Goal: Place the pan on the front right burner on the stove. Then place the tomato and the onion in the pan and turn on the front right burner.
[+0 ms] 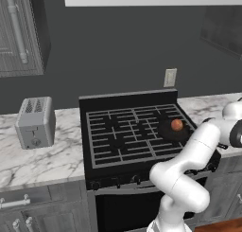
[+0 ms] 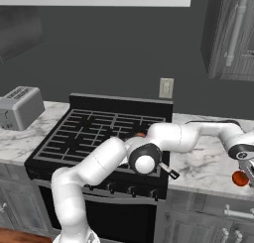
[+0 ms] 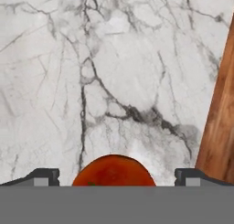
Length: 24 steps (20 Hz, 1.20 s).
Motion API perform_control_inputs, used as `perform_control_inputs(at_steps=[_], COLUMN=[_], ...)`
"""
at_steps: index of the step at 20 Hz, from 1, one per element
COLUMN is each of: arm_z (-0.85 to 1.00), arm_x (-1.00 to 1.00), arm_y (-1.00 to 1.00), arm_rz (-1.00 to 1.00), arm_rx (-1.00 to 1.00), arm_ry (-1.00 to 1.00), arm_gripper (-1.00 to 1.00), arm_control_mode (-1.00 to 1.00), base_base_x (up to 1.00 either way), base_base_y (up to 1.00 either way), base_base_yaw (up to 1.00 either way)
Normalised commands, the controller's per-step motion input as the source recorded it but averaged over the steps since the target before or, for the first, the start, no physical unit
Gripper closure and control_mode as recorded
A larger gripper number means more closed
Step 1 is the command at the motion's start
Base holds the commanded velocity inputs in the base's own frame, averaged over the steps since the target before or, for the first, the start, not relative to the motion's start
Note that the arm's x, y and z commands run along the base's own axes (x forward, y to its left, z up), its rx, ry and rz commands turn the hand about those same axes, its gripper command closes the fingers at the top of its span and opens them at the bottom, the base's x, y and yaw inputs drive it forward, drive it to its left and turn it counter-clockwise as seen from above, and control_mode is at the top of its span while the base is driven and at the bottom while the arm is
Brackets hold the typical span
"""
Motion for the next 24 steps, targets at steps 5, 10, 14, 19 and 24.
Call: perform_control_inputs(at_steps=[5, 10, 14, 19, 24], arm_z=[-0.1, -0.21, -0.29, -0.33, -0.18], arm_x=[-0.02, -0.11, -0.06, 0.0, 0.0], arm_y=[0.38, 0.26, 0.07, 0.0, 0.0], arm_rz=[0.0, 0.0, 0.0, 0.0, 0.0], arm_rx=[0.0, 0.0, 0.0, 0.0, 0.0], arm_ry=[0.04, 0.03, 0.01, 0.0, 0.0], arm_gripper=[-1.0, -1.0, -1.0, -1.0, 1.0], arm_control_mode=[-1.0, -1.0, -1.0, -1.0, -1.0], base_base_x=[0.0, 0.0, 0.0, 0.0, 0.0], base_base_y=[0.0, 0.0, 0.0, 0.0, 0.0], base_base_yaw=[0.0, 0.0, 0.0, 0.0, 0.0])
